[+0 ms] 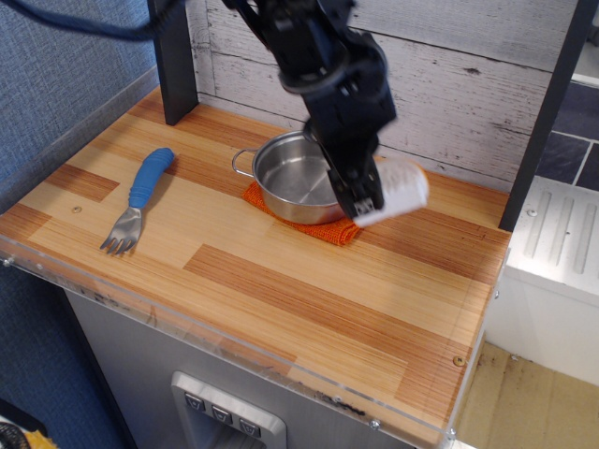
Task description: Move cheese to upper right corner of table.
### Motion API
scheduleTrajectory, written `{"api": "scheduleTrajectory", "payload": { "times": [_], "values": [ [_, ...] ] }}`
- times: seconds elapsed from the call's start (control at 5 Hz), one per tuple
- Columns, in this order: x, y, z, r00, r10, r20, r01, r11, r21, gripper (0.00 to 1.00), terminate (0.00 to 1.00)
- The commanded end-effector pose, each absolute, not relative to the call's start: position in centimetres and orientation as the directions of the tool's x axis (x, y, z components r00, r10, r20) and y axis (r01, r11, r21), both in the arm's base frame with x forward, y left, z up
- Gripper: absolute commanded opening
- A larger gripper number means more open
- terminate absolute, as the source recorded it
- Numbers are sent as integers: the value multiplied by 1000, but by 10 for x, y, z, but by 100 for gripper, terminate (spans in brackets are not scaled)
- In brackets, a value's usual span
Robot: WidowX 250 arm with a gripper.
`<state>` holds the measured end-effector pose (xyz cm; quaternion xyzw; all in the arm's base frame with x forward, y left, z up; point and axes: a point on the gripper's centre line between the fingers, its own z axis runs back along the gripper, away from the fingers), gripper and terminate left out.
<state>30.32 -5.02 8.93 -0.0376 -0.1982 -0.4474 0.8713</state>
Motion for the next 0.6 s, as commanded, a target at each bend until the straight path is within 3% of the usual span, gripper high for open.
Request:
{"api": "scheduleTrajectory", "payload": {
  "times": [0.0,0.4],
  "values": [
    [301,-66,74,435,-834,338,852,503,143,0,0],
    [321,-83,47,479,-814,328,820,549,162,0,0]
  ]
}}
